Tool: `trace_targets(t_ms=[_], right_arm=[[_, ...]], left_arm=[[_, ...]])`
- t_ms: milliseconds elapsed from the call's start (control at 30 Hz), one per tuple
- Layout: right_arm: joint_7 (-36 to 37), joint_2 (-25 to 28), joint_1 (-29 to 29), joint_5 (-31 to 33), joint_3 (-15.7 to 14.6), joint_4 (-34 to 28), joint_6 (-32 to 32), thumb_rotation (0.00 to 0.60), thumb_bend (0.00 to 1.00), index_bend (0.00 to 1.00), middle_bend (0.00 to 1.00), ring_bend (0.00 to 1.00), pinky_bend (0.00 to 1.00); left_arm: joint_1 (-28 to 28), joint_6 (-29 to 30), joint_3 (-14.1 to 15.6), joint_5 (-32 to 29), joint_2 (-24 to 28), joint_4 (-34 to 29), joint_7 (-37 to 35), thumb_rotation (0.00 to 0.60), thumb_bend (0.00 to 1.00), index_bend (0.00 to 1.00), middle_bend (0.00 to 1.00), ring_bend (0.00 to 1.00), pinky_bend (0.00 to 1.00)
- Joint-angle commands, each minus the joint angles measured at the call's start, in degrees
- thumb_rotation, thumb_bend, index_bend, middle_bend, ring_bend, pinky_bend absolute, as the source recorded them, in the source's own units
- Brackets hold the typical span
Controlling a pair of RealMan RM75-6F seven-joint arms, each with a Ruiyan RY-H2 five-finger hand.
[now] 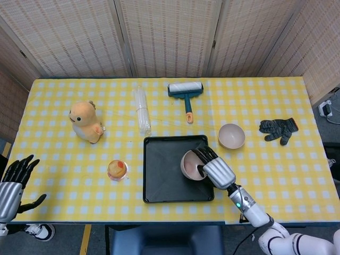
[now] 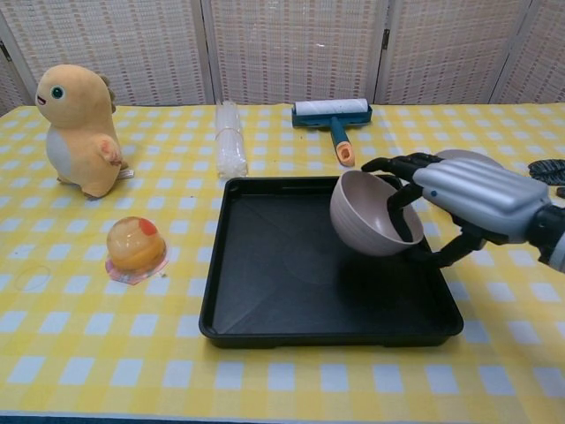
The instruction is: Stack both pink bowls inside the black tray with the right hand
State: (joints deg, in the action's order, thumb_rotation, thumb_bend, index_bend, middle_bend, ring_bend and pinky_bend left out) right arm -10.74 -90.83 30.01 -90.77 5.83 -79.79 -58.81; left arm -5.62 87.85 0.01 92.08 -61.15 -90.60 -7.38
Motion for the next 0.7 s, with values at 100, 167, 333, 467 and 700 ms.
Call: trace_targets(t_ms=[100,167,333,467,700], right_arm=[[-2.4,-4.9,3.7,4.1,1.6,3.3,4.7,0.600,0.42,0.74,0.08,0.05,0.00],[-3.2,-5.9,4.2,5.0,1.8,4.1,5.2,0.600,0.42,0.74,0.08,0.05,0.00],[-2.6,-6.9,4.8,6.3,1.4,4.8,5.7,0.600,0.42,0.54,0.03,0.03,0.00],[0.0,-6.5,4.8,5.5,0.8,4.9,4.2,0.600,0.42,0.11,0.00,0.01,0.00],[2.6,-3.1,3.8,4.2,-0.3,2.4,1.1,0.600,0.42,0.00,0.00,0.00,0.00]], left_arm=[[0.5,1.2,-0.3,0.0,0.7,-0.1,-1.4,0.600,0.25,0.00,0.00,0.00,0.00],[0.6,1.3,-0.3,-0.1,0.8,0.1,-1.4,0.600,0.25,0.00,0.00,0.00,0.00],[0.5,1.3,-0.2,0.3,1.2,0.3,-2.6,0.600,0.25,0.00,0.00,0.00,0.00],[0.5,1.3,-0.1,0.9,1.1,0.5,-3.4,0.600,0.25,0.00,0.00,0.00,0.00],[0.4,1.3,0.1,1.2,0.8,0.5,-2.7,0.600,0.25,0.00,0.00,0.00,0.00]])
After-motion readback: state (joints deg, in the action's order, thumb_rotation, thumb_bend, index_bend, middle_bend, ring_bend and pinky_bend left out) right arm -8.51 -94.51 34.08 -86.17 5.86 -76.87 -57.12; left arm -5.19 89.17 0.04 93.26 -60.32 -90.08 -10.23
